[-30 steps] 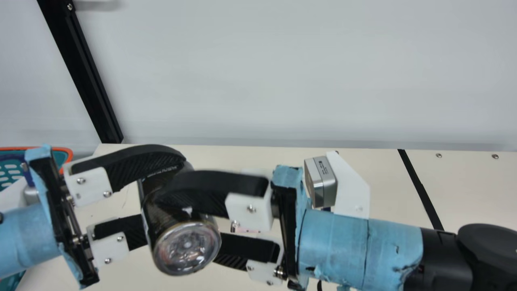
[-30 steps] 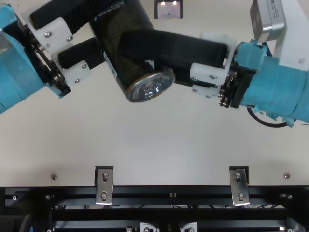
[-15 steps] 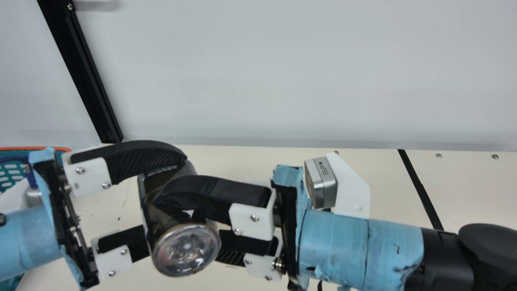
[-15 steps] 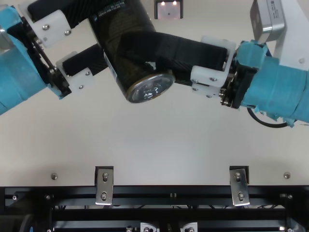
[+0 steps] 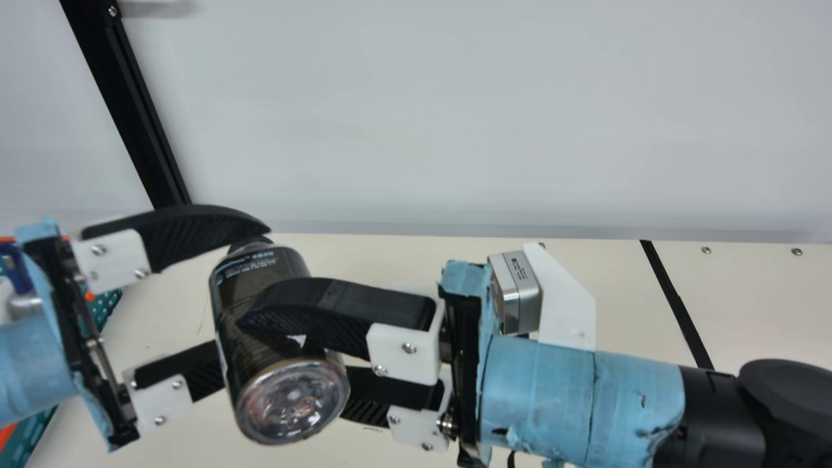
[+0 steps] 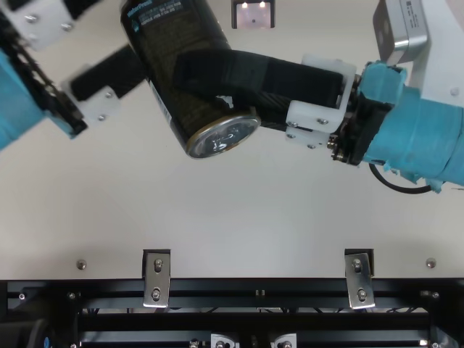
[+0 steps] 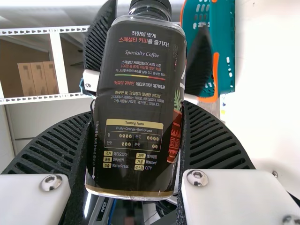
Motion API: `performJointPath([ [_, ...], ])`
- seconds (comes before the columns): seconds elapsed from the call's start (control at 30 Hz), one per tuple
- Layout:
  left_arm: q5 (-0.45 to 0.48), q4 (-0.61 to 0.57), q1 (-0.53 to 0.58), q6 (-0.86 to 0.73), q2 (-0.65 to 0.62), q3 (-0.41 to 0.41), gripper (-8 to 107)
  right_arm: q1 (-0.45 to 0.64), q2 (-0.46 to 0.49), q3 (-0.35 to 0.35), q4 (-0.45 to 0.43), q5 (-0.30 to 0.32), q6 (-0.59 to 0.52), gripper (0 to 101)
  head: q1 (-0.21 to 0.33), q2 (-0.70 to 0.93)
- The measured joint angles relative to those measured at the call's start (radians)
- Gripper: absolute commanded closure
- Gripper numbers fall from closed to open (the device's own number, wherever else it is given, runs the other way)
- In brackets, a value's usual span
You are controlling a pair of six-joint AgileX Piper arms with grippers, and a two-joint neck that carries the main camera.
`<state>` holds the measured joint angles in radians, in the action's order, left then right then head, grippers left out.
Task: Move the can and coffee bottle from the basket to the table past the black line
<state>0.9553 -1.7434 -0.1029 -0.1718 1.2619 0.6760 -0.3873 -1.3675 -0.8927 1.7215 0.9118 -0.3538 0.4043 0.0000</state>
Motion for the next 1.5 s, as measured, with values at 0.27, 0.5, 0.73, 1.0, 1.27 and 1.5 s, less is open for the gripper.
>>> performJointPath([
  [0.27,-0.057,0.032,-0.095,-0.016,-0.022,0.028,9,0.0,0.0,0.0,0.01,0.01,-0.001,101,0.005,0.0],
  [0.5,-0.16,0.25,-0.091,-0.031,-0.06,0.057,9,0.008,0.006,-0.009,-0.005,0.002,-0.001,101,0.0,0.0],
  [0.73,-0.163,0.286,-0.091,-0.032,-0.06,0.057,9,0.025,0.053,-0.025,-0.067,-0.124,-0.051,101,0.005,0.0],
  [1.0,-0.162,0.286,-0.091,-0.032,-0.06,0.057,9,-0.017,0.137,-0.026,-0.159,-0.344,-0.138,101,0.005,0.0],
  [1.27,-0.162,0.286,-0.091,-0.032,-0.06,0.057,9,-0.153,0.187,0.012,-0.386,-0.652,-0.147,101,0.005,0.0],
  [1.5,-0.162,0.286,-0.091,-0.032,-0.06,0.057,9,-0.195,0.187,0.018,-0.492,-0.781,-0.125,101,0.005,0.0],
])
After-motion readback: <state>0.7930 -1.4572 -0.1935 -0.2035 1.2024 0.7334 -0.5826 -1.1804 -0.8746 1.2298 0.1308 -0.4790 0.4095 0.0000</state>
